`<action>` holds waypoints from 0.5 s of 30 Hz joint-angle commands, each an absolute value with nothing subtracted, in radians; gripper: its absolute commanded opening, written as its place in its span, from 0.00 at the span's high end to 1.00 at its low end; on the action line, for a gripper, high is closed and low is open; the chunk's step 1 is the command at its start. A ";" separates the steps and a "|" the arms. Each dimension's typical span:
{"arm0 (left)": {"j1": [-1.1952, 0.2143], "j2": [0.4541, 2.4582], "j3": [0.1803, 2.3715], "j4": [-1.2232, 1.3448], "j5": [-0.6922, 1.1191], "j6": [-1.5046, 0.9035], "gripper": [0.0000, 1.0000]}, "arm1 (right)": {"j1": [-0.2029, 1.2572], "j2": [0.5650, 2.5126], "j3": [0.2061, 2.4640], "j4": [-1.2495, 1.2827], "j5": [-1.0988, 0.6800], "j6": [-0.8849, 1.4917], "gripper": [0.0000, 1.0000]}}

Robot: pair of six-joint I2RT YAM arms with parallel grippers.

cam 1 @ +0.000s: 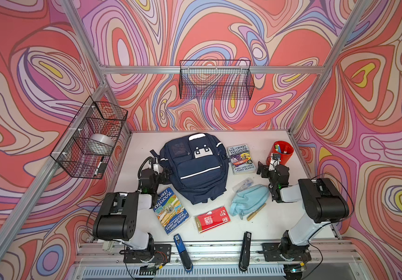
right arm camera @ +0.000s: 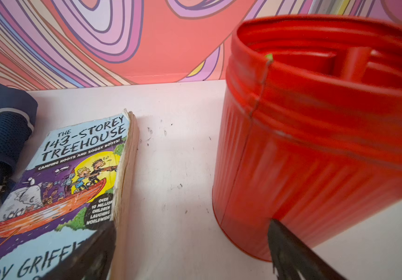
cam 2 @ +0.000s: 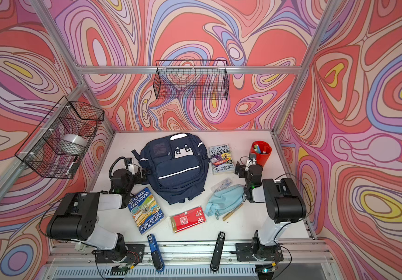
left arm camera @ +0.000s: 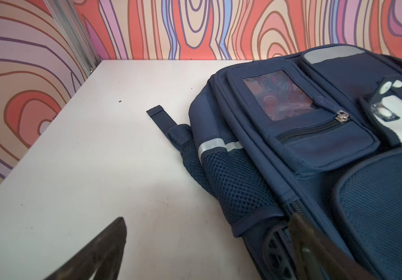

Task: Pack books, pencil case, and school supplies into a backpack
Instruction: Unzip the student bag at the center of the table.

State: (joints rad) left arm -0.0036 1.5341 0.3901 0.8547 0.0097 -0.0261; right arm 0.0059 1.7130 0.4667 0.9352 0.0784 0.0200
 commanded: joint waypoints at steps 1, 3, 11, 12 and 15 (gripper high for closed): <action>0.005 1.540 0.359 0.919 0.017 -0.019 0.00 | 0.000 1.712 0.469 0.955 0.086 0.026 0.01; 0.004 1.533 0.389 0.848 0.026 -0.010 0.00 | 0.000 1.712 0.469 0.955 0.086 0.027 0.02; 0.004 1.537 0.379 0.874 0.023 -0.014 0.00 | 0.000 1.712 0.469 0.954 0.086 0.027 0.02; 0.005 1.538 0.377 0.879 0.024 -0.014 0.00 | 0.000 1.712 0.469 0.954 0.086 0.026 0.01; 0.005 1.537 0.379 0.879 0.024 -0.015 0.00 | 0.000 1.712 0.469 0.955 0.086 0.026 0.02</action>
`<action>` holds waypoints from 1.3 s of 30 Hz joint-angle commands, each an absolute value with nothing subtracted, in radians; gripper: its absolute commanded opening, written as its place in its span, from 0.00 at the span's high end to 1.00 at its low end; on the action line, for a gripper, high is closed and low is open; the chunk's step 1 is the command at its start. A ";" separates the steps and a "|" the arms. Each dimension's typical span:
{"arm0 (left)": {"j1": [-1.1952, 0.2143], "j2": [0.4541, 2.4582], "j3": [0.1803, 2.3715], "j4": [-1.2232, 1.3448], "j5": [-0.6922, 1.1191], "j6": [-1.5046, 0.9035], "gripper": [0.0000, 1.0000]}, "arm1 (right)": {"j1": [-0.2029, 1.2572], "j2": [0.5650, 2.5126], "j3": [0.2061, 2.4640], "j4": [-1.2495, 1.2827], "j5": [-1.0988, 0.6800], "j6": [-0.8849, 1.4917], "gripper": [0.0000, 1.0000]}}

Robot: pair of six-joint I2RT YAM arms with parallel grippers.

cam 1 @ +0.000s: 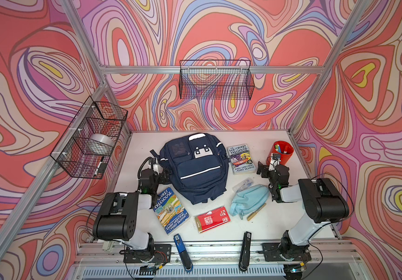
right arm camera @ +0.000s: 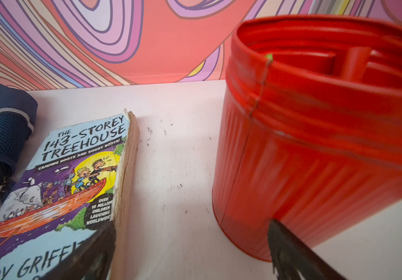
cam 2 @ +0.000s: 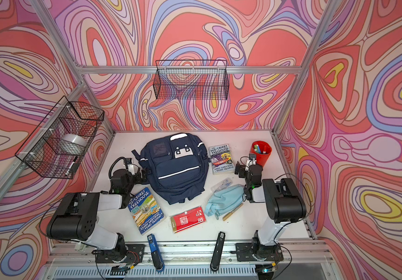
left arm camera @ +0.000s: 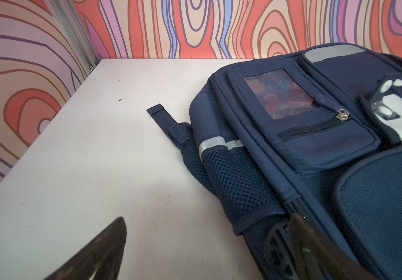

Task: Pack books, pencil case, and school supplies into a backpack
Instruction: Unzip the student bag at the center of the table.

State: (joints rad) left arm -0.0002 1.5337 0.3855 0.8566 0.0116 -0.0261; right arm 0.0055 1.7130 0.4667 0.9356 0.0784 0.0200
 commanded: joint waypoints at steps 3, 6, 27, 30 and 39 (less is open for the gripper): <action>0.005 1.537 0.379 0.877 0.024 -0.014 0.00 | 0.000 1.712 0.469 0.954 0.086 0.026 0.02; 0.005 1.538 0.378 0.877 0.023 -0.014 0.00 | 0.000 1.712 0.469 0.955 0.086 0.027 0.02; 0.005 1.537 0.379 0.876 0.008 -0.022 0.00 | 0.000 1.712 0.471 0.952 0.080 0.028 0.02; 0.005 1.524 0.372 0.879 -0.003 -0.026 0.00 | 0.000 1.691 0.474 0.934 0.038 0.010 0.02; -0.034 1.147 0.549 0.255 -0.152 -0.281 0.00 | 0.000 1.394 0.604 0.476 -0.057 0.094 0.02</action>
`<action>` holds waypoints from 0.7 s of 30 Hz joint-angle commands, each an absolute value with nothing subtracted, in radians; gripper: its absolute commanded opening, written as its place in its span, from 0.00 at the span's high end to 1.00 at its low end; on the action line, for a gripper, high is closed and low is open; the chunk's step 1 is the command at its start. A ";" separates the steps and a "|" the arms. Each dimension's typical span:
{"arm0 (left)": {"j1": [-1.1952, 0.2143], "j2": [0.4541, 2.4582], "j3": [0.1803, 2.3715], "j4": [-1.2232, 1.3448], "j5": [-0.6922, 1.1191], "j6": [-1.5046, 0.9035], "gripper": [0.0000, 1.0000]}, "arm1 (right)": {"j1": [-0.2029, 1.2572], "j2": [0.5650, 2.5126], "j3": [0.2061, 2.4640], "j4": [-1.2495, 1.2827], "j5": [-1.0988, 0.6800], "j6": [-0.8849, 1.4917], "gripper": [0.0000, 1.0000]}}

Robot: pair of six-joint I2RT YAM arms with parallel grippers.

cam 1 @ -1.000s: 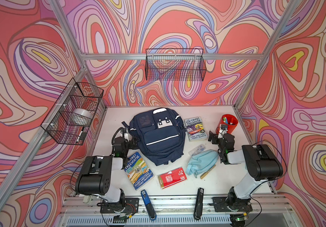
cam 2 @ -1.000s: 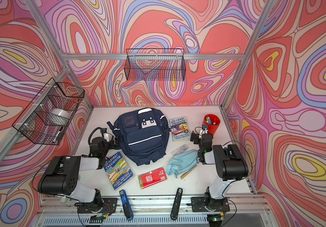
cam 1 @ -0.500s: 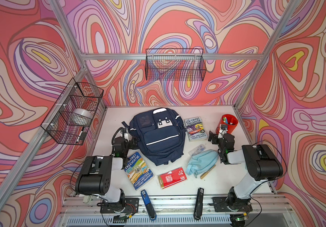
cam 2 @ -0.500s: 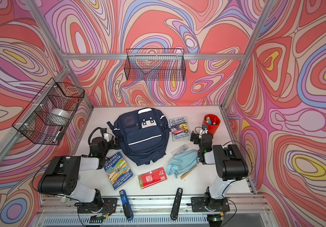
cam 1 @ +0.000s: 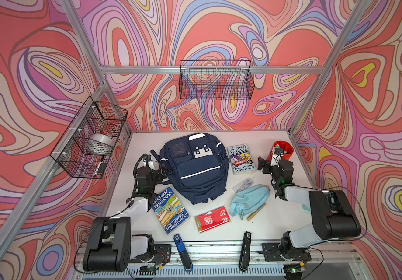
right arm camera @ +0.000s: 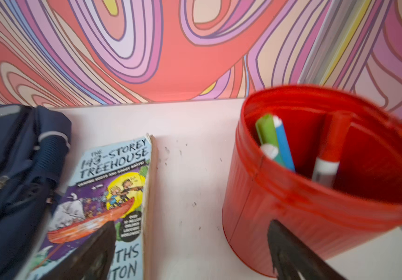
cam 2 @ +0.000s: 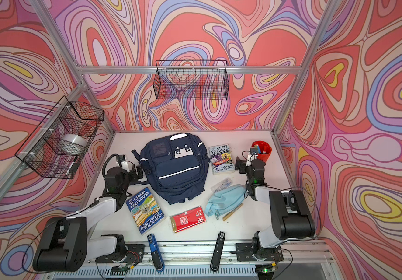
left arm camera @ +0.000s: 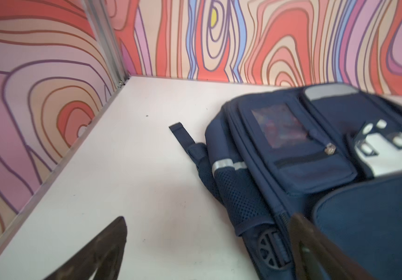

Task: Pack books, pencil case, and school supplies into a backpack
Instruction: Unzip the student bag at the center of the table.

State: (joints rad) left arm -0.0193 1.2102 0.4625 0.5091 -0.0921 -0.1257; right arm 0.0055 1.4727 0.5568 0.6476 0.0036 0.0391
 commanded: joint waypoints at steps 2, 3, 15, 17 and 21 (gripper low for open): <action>-0.070 1.152 0.629 0.162 -0.079 -0.305 0.00 | 0.000 1.350 0.648 0.379 -0.105 0.135 0.02; -0.104 1.165 0.666 0.129 -0.078 -0.296 0.00 | 0.000 1.336 0.661 0.356 -0.130 0.150 0.02; -0.600 1.561 1.065 -0.140 -0.122 -0.091 0.02 | -0.001 1.384 0.838 0.133 -0.433 0.332 0.03; -0.644 1.644 1.141 -0.172 -0.165 -0.083 0.01 | -0.001 1.395 0.812 0.177 -0.442 0.360 0.03; -0.692 1.805 1.295 -0.251 -0.194 -0.066 0.07 | -0.002 1.402 0.790 0.206 -0.448 0.368 0.03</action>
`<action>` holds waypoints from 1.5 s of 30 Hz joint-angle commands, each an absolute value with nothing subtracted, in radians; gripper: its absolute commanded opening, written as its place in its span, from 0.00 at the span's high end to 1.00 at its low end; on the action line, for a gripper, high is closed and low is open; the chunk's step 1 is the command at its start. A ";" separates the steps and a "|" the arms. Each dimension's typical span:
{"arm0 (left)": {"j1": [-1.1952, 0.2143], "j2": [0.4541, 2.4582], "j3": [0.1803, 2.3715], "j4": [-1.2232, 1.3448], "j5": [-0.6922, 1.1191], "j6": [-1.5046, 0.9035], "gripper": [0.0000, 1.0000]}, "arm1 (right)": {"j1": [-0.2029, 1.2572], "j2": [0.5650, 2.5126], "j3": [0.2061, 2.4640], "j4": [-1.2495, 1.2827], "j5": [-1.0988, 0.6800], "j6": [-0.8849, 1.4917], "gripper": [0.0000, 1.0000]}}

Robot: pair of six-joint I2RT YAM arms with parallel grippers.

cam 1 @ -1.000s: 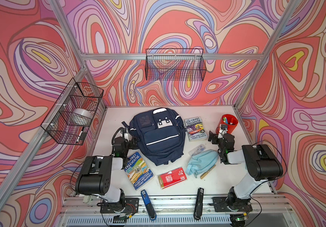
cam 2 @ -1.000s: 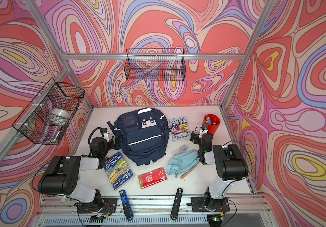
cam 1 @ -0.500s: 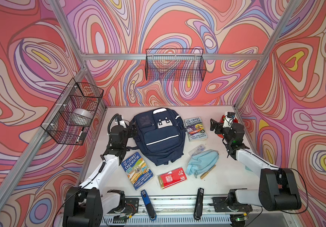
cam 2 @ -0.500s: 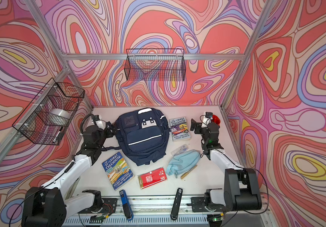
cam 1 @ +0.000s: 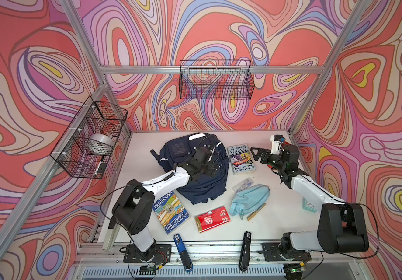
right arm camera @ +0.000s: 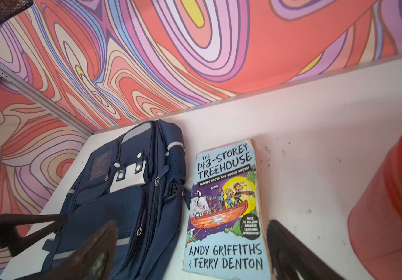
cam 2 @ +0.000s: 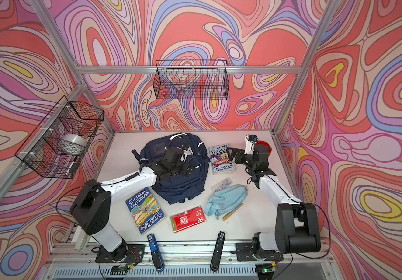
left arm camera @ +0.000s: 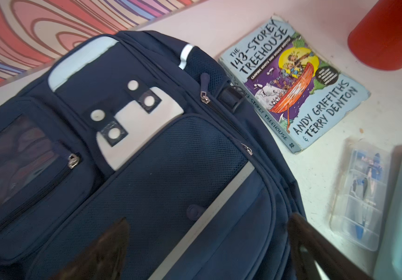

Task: Pack books, pencil case, and school supplies into a backpack
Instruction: Unzip the student bag at the center of the table.

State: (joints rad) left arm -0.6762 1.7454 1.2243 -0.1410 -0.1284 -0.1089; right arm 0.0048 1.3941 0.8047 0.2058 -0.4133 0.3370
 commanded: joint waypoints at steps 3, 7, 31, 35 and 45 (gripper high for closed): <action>-0.739 1.888 1.370 -0.294 -0.241 -0.013 0.08 | -0.002 1.406 0.795 0.192 -0.454 0.364 0.02; -0.773 1.955 1.424 -0.324 -0.306 -0.010 0.11 | -0.002 1.395 0.798 0.172 -0.456 0.350 0.03; -0.759 1.895 1.664 -0.505 -0.274 0.064 1.00 | -0.001 1.397 0.756 0.255 -0.609 0.171 0.09; -0.697 1.827 1.637 -0.489 -0.087 0.114 1.00 | -0.001 1.472 0.818 0.208 -0.698 0.052 0.15; -0.550 1.666 1.459 -0.358 0.206 0.080 1.00 | 0.065 1.611 0.928 0.187 -0.770 -0.075 0.36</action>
State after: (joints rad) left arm -0.5739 1.7489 1.4864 -0.4789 0.0887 0.0757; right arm 0.0303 1.5837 0.9054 0.1936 -0.7250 -0.0128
